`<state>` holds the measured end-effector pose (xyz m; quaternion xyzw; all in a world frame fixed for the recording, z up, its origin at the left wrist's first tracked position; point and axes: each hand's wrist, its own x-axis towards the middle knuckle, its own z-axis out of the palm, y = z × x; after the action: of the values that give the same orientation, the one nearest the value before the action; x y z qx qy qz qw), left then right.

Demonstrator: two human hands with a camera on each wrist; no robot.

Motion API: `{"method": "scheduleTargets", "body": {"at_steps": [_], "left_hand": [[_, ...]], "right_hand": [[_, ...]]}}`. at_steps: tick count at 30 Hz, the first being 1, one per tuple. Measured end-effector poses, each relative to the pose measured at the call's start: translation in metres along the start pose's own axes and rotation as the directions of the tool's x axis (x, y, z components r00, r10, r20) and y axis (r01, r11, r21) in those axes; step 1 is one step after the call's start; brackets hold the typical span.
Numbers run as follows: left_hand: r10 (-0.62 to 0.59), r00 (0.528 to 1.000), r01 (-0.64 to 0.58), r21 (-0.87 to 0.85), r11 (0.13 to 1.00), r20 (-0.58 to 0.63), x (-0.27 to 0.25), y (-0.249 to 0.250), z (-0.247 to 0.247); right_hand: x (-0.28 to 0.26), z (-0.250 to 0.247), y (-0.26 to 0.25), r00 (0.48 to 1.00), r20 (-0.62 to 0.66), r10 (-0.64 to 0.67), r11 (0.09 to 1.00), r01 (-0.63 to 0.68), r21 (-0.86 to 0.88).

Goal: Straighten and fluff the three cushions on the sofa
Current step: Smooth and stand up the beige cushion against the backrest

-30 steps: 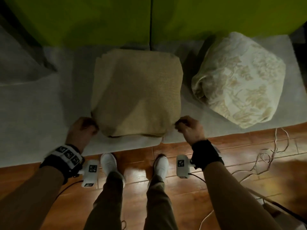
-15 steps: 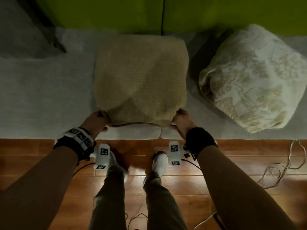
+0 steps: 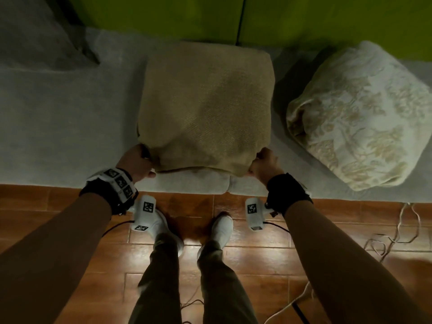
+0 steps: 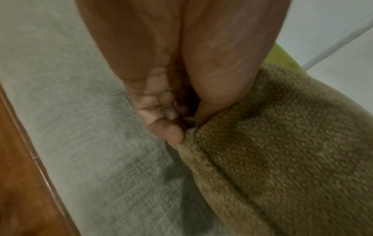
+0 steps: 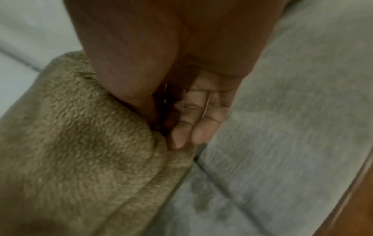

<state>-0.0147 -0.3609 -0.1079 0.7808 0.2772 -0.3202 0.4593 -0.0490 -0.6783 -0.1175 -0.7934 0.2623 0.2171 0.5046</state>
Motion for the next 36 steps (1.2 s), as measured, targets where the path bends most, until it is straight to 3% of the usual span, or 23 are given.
{"method": "scheduleTargets", "body": {"at_steps": [3, 6, 9, 11, 13, 15, 18, 22, 25, 28, 30, 32, 34, 36], "left_hand": [[0.014, 0.998, -0.015, -0.026, 1.000, -0.064, 0.001, -0.012, -0.021], [-0.032, 0.976, 0.036, 0.014, 0.999, -0.216, 0.000, -0.036, -0.049], [-0.128, 0.970, 0.120, -0.053, 0.991, -0.208, -0.006, -0.061, -0.059], [-0.156, 0.969, 0.150, -0.050, 0.988, -0.189, -0.007, -0.065, -0.054], [-0.173, 0.970, 0.155, -0.115, 0.981, -0.172, -0.007, -0.061, -0.048], [-0.199, 0.971, 0.170, -0.198, 0.965, -0.135, -0.010, -0.053, -0.043], [-0.152, 0.978, 0.124, -0.186, 0.975, -0.144, -0.010, -0.047, -0.044], [-0.141, 0.966, 0.067, -0.319, 0.945, -0.215, -0.011, -0.054, -0.047], [-0.164, 0.957, 0.082, -0.321, 0.944, -0.238, -0.016, -0.066, -0.041], [-0.174, 0.955, 0.117, -0.232, 0.966, -0.241, -0.017, -0.072, -0.039], [-0.137, 0.962, 0.112, -0.120, 0.987, -0.235, -0.019, -0.071, -0.047], [-0.031, 0.967, 0.077, 0.177, 0.981, -0.252, -0.022, -0.063, -0.058], [0.128, 0.944, -0.010, 0.362, 0.932, -0.303, -0.029, -0.043, -0.065], [0.318, 0.880, -0.183, 0.367, 0.912, -0.352, -0.038, -0.014, -0.062]], "right_hand": [[-0.008, -0.022, 0.020, 0.994, 0.022, -0.107, 0.950, 0.108, -0.294], [-0.021, -0.062, 0.061, 0.997, -0.058, -0.054, 0.917, 0.026, -0.398], [-0.033, -0.079, 0.089, 0.997, 0.027, 0.068, 0.881, -0.048, -0.470], [-0.034, -0.073, 0.091, 0.981, 0.081, 0.175, 0.925, -0.136, -0.354], [-0.033, -0.067, 0.085, 0.962, 0.070, 0.266, 0.964, -0.265, -0.012], [-0.032, -0.064, 0.077, 0.946, 0.080, 0.314, 0.907, -0.324, 0.269], [-0.030, -0.065, 0.070, 0.954, 0.086, 0.287, 0.918, -0.299, 0.261], [-0.028, -0.074, 0.083, 0.965, -0.040, 0.260, 0.949, -0.248, 0.196], [-0.033, -0.065, 0.096, 0.967, -0.099, 0.236, 0.964, -0.220, 0.153], [-0.041, -0.053, 0.102, 0.982, -0.169, 0.083, 0.980, -0.112, -0.164], [-0.047, -0.053, 0.101, 0.986, -0.152, -0.073, 0.920, 0.008, -0.392], [-0.051, -0.058, 0.091, 0.971, -0.128, -0.200, 0.875, 0.118, -0.470], [-0.053, -0.064, 0.069, 0.926, -0.180, -0.332, 0.829, 0.195, -0.525], [-0.057, -0.062, 0.033, 0.831, -0.212, -0.514, 0.737, 0.302, -0.604]]}}
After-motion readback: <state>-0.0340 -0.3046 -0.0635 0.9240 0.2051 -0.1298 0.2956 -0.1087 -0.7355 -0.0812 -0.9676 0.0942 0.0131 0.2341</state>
